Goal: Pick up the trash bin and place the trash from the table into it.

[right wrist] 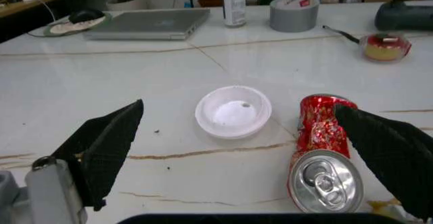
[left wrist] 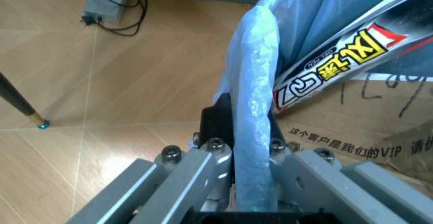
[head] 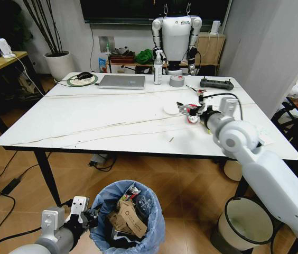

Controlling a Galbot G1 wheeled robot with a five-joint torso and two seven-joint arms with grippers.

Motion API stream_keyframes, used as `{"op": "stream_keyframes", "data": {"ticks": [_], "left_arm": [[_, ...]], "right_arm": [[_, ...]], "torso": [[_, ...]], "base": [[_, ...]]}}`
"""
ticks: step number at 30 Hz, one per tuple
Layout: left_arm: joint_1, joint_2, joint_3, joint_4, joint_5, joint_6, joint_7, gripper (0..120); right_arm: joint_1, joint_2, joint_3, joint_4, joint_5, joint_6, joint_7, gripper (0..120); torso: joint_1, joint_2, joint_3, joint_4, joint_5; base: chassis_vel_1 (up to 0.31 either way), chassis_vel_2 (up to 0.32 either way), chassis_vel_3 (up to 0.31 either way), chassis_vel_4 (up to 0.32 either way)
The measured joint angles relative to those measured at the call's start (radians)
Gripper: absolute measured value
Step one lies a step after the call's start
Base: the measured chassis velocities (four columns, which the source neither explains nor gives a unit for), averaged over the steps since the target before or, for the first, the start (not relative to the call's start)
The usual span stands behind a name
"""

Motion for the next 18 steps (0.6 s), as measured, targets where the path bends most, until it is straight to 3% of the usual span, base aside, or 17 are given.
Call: {"op": "stream_keyframes", "data": {"ticks": [9,18], "left_arm": [[-0.001,-0.001,-0.008,0.0,0.0,0.0,0.002,0],[-0.013,0.001,-0.008,0.0,0.0,0.0,0.014,0]], "right_arm": [[0.038,0.012,-0.04,-0.079,0.077,-0.057,0.043,100],[0.04,-0.001,-0.033,-0.124,0.064,-0.058,0.048,100]], "torso": [[0.0,0.0,0.0,-0.0002,0.0],[0.0,0.0,0.0,-0.0003,0.0001]], "base": [[0.0,0.0,0.0,0.0],[0.0,0.0,0.0,0.0]]}}
